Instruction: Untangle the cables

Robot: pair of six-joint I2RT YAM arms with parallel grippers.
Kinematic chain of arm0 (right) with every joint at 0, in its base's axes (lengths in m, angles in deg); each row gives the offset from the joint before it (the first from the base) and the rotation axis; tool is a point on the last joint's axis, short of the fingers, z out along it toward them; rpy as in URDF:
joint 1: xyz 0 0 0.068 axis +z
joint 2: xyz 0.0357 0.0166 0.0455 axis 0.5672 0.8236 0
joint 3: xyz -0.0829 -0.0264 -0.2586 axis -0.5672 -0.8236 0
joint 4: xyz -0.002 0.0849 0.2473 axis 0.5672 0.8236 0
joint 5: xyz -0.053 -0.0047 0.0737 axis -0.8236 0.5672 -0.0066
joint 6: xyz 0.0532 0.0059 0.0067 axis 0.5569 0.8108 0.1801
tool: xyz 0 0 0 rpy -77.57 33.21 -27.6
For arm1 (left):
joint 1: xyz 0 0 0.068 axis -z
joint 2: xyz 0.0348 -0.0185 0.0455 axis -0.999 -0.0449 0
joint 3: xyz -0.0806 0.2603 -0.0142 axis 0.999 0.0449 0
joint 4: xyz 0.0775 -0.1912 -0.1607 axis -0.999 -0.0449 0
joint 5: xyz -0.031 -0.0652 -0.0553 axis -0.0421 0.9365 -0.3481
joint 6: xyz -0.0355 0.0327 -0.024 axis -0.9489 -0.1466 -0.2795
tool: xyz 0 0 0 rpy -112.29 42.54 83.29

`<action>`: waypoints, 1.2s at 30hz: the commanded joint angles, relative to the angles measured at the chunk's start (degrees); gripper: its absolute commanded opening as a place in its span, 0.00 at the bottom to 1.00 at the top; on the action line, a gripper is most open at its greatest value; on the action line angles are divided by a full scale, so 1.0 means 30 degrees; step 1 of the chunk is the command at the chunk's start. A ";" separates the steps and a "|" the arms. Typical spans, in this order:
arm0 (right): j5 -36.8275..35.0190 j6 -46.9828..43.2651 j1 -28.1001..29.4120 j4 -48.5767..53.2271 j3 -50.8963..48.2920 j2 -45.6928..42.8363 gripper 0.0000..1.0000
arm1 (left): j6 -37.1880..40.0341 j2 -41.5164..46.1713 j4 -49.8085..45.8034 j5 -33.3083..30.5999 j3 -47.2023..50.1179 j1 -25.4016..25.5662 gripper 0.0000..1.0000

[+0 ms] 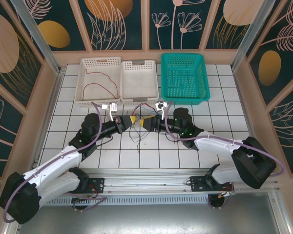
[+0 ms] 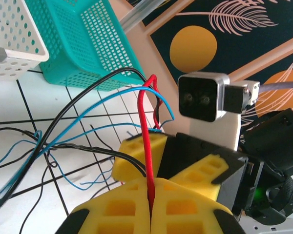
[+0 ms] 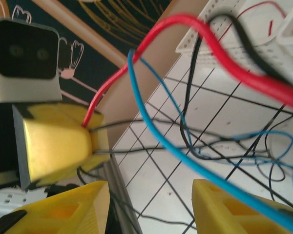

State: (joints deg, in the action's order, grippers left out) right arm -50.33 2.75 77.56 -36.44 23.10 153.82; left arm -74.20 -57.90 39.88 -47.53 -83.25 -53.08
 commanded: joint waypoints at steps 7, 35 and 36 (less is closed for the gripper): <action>-0.2004 0.1824 -0.0060 -0.1670 0.0836 -0.0149 0.54 | 0.0491 -0.0772 0.0814 0.0217 0.0144 0.0825 0.00; 0.0647 0.1894 -0.0909 -0.2080 0.0719 0.0232 0.00 | 0.3657 0.0375 -0.1401 -0.1592 -0.1187 0.2522 0.61; 0.0922 0.1841 -0.0945 -0.2058 0.0720 0.0232 0.00 | 0.3733 0.0530 -0.1408 -0.1558 -0.1183 0.2498 0.62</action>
State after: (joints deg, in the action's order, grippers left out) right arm -50.85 10.16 75.22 -41.88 25.79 155.96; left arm -65.39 -58.12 36.38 -51.55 -85.08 -45.82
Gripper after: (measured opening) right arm 0.045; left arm 0.611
